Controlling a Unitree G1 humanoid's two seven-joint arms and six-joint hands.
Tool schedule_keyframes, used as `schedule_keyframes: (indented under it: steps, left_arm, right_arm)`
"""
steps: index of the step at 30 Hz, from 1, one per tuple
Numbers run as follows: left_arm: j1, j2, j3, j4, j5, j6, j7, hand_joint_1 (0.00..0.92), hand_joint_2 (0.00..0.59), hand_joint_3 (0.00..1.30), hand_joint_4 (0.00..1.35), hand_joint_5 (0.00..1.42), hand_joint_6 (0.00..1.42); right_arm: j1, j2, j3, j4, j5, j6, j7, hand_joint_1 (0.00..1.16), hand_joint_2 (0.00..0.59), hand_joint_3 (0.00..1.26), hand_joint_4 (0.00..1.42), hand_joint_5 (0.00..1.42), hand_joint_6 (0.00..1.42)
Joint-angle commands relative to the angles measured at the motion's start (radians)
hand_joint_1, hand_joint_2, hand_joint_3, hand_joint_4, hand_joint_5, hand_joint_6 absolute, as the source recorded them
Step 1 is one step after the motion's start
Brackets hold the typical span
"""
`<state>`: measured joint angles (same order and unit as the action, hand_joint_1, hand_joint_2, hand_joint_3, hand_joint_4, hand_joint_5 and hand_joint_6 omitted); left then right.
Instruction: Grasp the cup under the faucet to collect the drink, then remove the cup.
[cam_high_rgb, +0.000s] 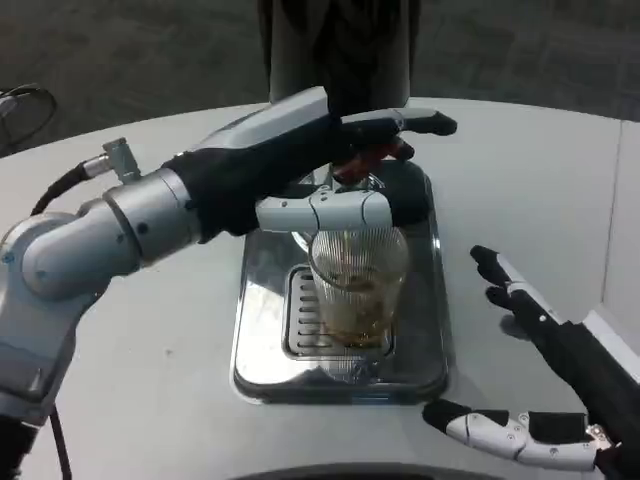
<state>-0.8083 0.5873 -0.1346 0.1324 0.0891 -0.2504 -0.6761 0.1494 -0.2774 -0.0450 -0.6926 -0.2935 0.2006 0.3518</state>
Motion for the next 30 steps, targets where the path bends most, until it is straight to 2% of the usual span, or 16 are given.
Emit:
schedule_keyframes:
  steps: [1,6,16,21,27,30]
  left_arm:
    - [0.041,0.024,-0.01,0.003,0.023,-0.002,-0.021,0.0,0.099,0.16,0.08,0.17,0.14]
    - [0.038,0.032,-0.009,0.002,0.024,-0.01,-0.024,0.0,0.099,0.16,0.08,0.17,0.14]
    - [0.037,0.046,-0.008,-0.012,0.023,-0.018,-0.026,0.0,0.1,0.16,0.09,0.17,0.14]
    - [0.034,0.052,-0.007,-0.019,0.023,-0.023,-0.025,0.0,0.1,0.16,0.09,0.17,0.14]
    - [0.034,0.063,0.001,-0.027,0.018,-0.027,-0.023,0.0,0.104,0.16,0.09,0.17,0.14]
    - [0.034,0.07,0.007,-0.026,0.016,-0.03,-0.023,0.0,0.105,0.16,0.09,0.17,0.15]
  right_arm:
    - [-0.046,0.019,0.027,0.053,-0.005,0.004,-0.053,0.82,0.218,0.0,0.0,0.05,0.08]
    - [-0.117,0.023,0.054,0.119,-0.005,0.015,-0.074,0.81,0.219,0.0,0.01,0.07,0.09]
    - [-0.201,0.04,0.087,0.217,-0.019,0.016,-0.128,0.81,0.218,0.0,0.01,0.07,0.09]
    - [-0.243,0.063,0.111,0.269,-0.034,0.01,-0.175,0.81,0.218,0.0,0.0,0.06,0.1]
    - [-0.286,0.122,0.156,0.369,-0.043,-0.055,-0.262,0.79,0.205,0.0,0.0,0.07,0.11]
    - [-0.298,0.135,0.183,0.392,-0.063,-0.081,-0.297,0.78,0.21,0.0,0.0,0.08,0.11]
